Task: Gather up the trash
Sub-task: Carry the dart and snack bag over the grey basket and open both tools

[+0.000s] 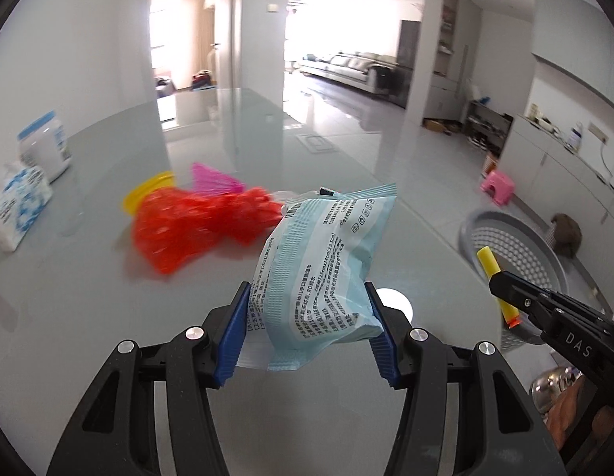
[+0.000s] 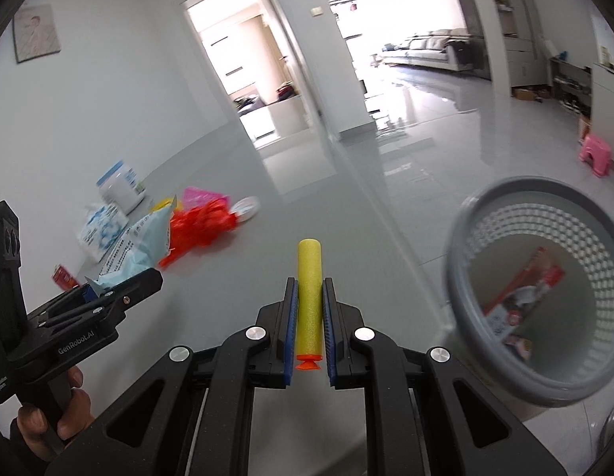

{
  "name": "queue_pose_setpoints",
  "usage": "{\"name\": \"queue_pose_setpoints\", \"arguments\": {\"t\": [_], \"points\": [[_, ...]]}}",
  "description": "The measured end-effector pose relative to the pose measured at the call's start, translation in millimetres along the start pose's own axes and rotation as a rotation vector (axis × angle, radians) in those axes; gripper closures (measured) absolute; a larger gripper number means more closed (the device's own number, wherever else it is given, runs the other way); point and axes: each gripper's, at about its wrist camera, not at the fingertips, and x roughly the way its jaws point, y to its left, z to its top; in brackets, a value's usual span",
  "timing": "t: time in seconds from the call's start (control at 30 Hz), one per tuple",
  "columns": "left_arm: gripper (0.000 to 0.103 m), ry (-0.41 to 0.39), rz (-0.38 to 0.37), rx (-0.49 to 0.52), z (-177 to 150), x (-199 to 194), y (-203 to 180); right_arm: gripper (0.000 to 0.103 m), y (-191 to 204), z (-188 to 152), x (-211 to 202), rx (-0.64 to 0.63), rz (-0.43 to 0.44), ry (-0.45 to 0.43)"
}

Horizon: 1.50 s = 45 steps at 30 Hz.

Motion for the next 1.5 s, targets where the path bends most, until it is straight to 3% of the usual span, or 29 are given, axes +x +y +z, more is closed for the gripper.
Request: {"name": "queue_pose_setpoints", "arguments": {"t": [0.33, 0.7, 1.03, 1.3, 1.37, 1.43, 1.5], "points": [[0.050, 0.046, -0.157, 0.183, 12, 39, -110, 0.091, -105, -9, -42, 0.178, -0.189, -0.085], [0.050, 0.115, -0.244, 0.324, 10, 88, -207, 0.091, -176, -18, -46, 0.273, -0.267, -0.071], [0.049, 0.177, -0.246, 0.354, 6, 116, -238, 0.091, -211, -20, -40, 0.316, -0.247, -0.062], [0.045, 0.172, -0.245, 0.368, -1, 112, -245, 0.091, -218, -23, -37, 0.337, -0.230, -0.064], [0.044, 0.165, -0.246, 0.364, 0, 111, -245, 0.086, -219, -23, -40, 0.340, -0.230, -0.077], [0.039, 0.156, -0.238, 0.360, 3, 109, -244, 0.064, -220, -25, -45, 0.346, -0.231, -0.097], [0.038, 0.151, -0.237, 0.353, 5, 108, -244, 0.057, -220, -26, -49, 0.355, -0.231, -0.116]]}}
